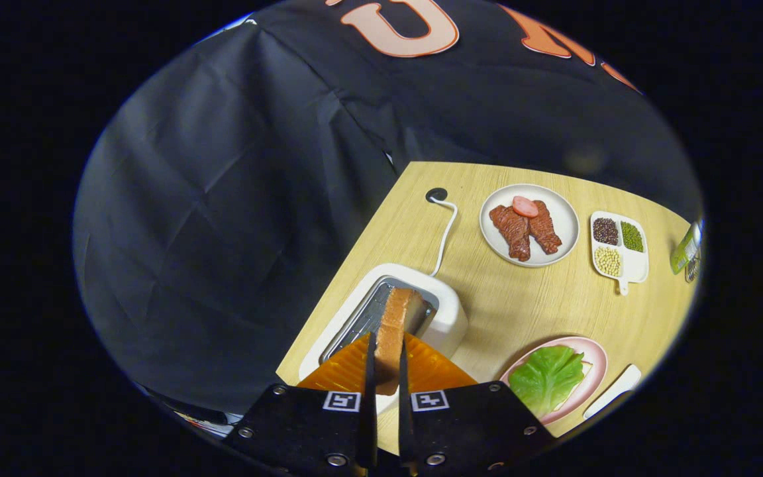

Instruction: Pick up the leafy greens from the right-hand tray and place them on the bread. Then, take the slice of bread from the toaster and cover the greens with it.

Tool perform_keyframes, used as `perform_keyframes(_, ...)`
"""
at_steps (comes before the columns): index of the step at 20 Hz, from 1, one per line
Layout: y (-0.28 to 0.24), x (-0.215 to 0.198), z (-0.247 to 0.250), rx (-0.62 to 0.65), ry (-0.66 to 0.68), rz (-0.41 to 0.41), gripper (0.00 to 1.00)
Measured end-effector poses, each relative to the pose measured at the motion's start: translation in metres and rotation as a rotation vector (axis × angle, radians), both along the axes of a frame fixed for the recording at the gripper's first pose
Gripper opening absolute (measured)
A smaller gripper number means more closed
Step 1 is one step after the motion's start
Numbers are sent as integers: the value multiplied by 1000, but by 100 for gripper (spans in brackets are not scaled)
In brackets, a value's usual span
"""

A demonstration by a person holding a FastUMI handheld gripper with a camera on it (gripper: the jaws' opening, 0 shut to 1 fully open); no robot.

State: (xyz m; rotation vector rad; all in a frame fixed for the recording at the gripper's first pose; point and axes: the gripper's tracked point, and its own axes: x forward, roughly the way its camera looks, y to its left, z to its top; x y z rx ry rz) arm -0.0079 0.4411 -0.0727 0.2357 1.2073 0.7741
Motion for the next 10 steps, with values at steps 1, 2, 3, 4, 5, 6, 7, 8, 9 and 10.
perform_keyframes(1,-4,1,5,19,-12,-8,14)
perform_keyframes(2,-11,4,9,28,-29,-19,13)
perform_keyframes(3,-19,4,12,43,-38,-23,14)
perform_keyframes(4,-23,4,16,66,-32,-28,13)
perform_keyframes(5,-29,3,18,78,-33,-34,13)
perform_keyframes(6,-38,4,22,88,-39,-41,13)
perform_keyframes(7,-42,4,23,102,-42,-45,14)
perform_keyframes(8,-48,3,26,118,-43,-49,13)
perform_keyframes(9,-53,3,28,124,-50,-53,13)
perform_keyframes(10,-62,3,29,127,-58,-61,13)
